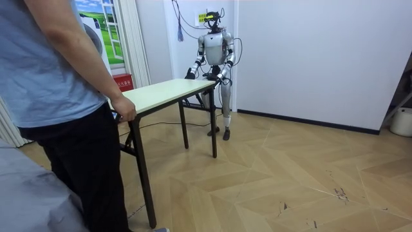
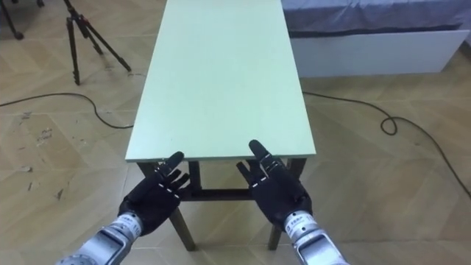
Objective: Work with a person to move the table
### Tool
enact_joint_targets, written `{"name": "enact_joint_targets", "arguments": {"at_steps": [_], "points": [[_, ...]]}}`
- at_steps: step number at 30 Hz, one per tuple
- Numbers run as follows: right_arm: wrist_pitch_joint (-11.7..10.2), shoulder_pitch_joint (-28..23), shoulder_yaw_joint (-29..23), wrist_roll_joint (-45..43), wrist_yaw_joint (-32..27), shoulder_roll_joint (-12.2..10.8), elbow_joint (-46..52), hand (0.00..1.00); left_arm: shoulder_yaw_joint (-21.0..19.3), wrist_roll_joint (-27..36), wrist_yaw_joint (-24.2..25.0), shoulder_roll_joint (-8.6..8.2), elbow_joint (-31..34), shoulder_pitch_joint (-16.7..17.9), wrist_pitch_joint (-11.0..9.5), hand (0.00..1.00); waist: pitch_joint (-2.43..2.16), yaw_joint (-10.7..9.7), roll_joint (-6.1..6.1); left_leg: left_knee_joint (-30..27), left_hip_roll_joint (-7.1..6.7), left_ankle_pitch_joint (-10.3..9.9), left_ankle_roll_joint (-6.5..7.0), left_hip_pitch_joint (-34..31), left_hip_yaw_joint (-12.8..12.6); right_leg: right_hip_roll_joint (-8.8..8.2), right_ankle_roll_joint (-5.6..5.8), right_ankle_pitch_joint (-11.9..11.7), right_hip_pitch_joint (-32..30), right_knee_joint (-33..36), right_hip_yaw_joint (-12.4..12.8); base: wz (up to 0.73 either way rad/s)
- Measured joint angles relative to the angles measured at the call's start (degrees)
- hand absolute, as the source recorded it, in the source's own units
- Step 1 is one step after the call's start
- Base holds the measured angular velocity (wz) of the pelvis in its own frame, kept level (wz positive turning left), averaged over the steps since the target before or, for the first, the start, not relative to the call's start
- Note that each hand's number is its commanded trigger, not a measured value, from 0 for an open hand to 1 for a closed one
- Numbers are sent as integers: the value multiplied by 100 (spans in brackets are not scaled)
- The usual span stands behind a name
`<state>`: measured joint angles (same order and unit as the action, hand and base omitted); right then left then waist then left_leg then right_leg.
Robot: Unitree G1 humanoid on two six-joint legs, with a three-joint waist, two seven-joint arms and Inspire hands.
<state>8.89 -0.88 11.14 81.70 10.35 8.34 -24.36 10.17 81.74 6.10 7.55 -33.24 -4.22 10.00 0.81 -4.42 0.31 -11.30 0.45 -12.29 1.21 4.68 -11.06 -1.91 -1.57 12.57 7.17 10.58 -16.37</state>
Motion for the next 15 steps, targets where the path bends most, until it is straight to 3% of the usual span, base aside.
{"name": "enact_joint_targets", "arguments": {"at_steps": [8, 15], "points": [[-13, 69, -123, 78, -257, -74, -4, 0, -5, 216, -110, -19, 291, -118, -27, 0, -3, 0, 10, 1, -2, 0, 0, 13, 0, 3, 0, -2, 0, -3, 47, -2], [-14, 95, -252, 228, -415, -217, -7, 0, -353, 557, -398, -309, 310, -127, -35, 0, -2, -3, 29, 6, -3, 0, 0, 88, 10, 3, 0, -2, 80, -10, 51, 0]]}}
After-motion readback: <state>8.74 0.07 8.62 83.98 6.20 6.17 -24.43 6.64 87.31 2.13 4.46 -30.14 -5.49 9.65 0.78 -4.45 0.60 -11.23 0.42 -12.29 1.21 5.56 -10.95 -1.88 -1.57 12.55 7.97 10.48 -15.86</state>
